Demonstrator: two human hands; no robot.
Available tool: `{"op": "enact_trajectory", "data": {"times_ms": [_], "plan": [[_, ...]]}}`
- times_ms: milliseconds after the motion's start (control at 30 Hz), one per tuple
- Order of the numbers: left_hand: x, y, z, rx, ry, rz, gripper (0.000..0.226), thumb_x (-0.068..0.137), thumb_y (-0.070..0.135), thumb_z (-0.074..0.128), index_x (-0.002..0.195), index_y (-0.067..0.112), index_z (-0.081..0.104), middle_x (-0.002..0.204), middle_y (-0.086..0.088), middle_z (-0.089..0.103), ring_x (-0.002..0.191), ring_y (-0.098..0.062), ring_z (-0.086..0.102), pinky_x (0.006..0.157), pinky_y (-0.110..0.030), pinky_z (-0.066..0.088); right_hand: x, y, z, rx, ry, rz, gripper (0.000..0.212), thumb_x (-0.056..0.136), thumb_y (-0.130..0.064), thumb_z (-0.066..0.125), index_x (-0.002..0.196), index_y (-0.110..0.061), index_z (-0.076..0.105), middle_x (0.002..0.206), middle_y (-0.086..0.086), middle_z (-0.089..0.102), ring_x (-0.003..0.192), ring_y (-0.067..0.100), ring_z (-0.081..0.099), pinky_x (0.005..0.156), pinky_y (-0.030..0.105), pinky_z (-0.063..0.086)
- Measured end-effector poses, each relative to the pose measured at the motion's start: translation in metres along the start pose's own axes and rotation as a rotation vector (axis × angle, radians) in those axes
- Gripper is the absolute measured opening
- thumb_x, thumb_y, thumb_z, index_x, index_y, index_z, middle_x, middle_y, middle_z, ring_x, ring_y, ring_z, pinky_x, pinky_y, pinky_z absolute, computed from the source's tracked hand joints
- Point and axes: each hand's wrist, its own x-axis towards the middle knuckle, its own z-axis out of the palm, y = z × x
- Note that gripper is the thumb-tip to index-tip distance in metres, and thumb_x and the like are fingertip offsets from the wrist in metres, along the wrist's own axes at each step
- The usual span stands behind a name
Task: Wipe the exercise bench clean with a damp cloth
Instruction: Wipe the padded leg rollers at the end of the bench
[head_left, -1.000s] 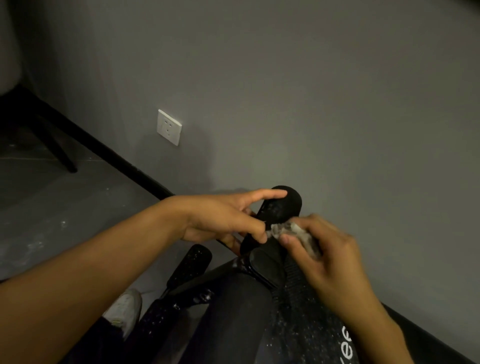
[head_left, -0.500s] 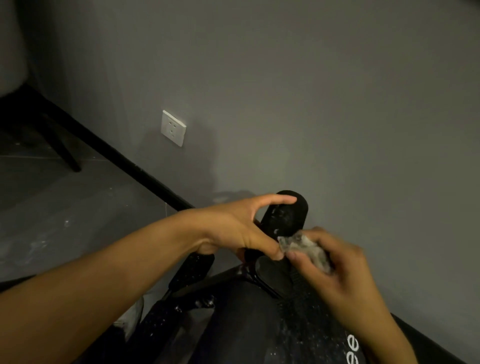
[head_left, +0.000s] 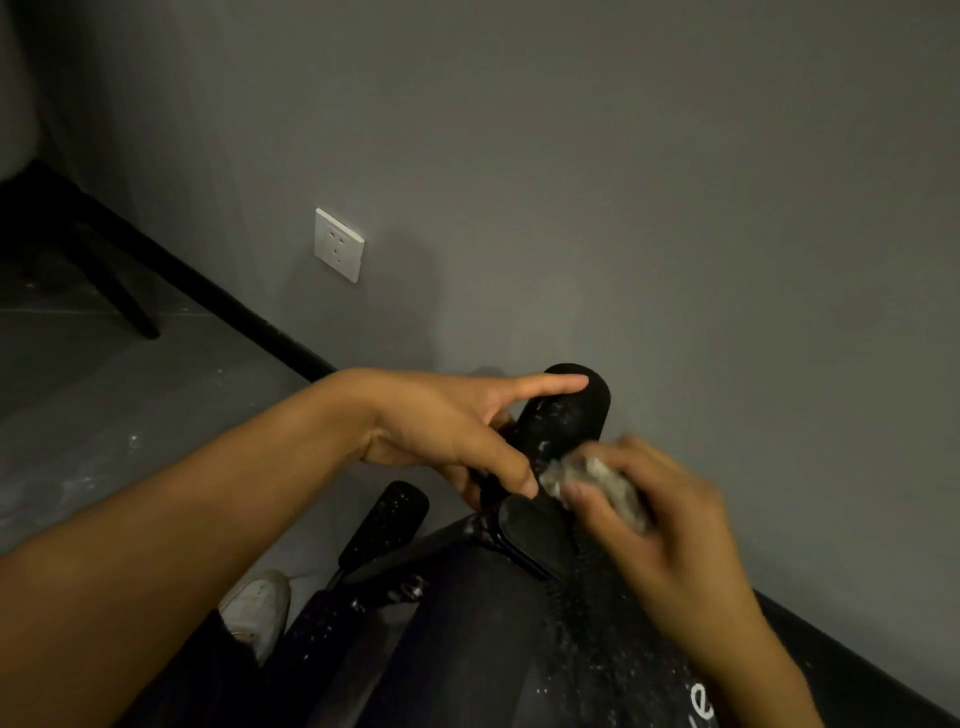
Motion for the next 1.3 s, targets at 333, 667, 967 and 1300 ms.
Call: {"op": "enact_trajectory", "data": {"times_ms": [333, 667, 967, 1300], "plan": [[-0.006, -0.002, 0.009, -0.116, 0.086, 0.005, 0.093, 0.089, -0.005, 0.071, 0.149, 0.058, 0.036, 0.127, -0.018, 0.064, 0.088, -0.020, 0.072, 0.070, -0.031, 0.057, 0.013, -0.009, -0.003, 0.081, -0.072, 0.003, 0.008, 0.098, -0.023, 0.064, 0.102, -0.024, 0.070, 0.088, -0.005, 0.067, 0.073, 0.012, 0.062, 0.062, 0.014, 0.042], [0.002, -0.009, 0.017, -0.235, 0.164, -0.010, 0.087, 0.084, -0.009, 0.073, 0.129, 0.060, 0.046, 0.100, -0.009, 0.074, 0.086, -0.023, 0.074, 0.070, -0.036, 0.060, 0.060, 0.013, -0.004, -0.189, 0.070, 0.085, 0.006, 0.094, -0.020, 0.067, 0.100, -0.022, 0.067, 0.075, -0.017, 0.059, 0.068, -0.005, 0.056, 0.059, 0.006, 0.038], [0.004, -0.003, 0.019, -0.172, 0.160, -0.007, 0.094, 0.079, -0.005, 0.081, 0.135, 0.063, 0.049, 0.117, -0.008, 0.068, 0.103, -0.028, 0.073, 0.091, -0.053, 0.060, 0.016, 0.002, -0.009, 0.087, -0.042, 0.115, 0.010, 0.089, -0.029, 0.067, 0.098, -0.026, 0.071, 0.077, -0.006, 0.069, 0.064, 0.005, 0.061, 0.057, 0.013, 0.043], [0.004, -0.002, 0.015, -0.123, 0.133, -0.011, 0.091, 0.080, 0.000, 0.083, 0.136, 0.062, 0.047, 0.120, -0.009, 0.067, 0.105, -0.030, 0.074, 0.089, -0.054, 0.061, -0.003, -0.009, 0.001, 0.337, -0.003, 0.214, 0.011, 0.088, -0.021, 0.066, 0.093, -0.025, 0.074, 0.079, -0.003, 0.072, 0.064, 0.001, 0.061, 0.057, 0.011, 0.045]]}}
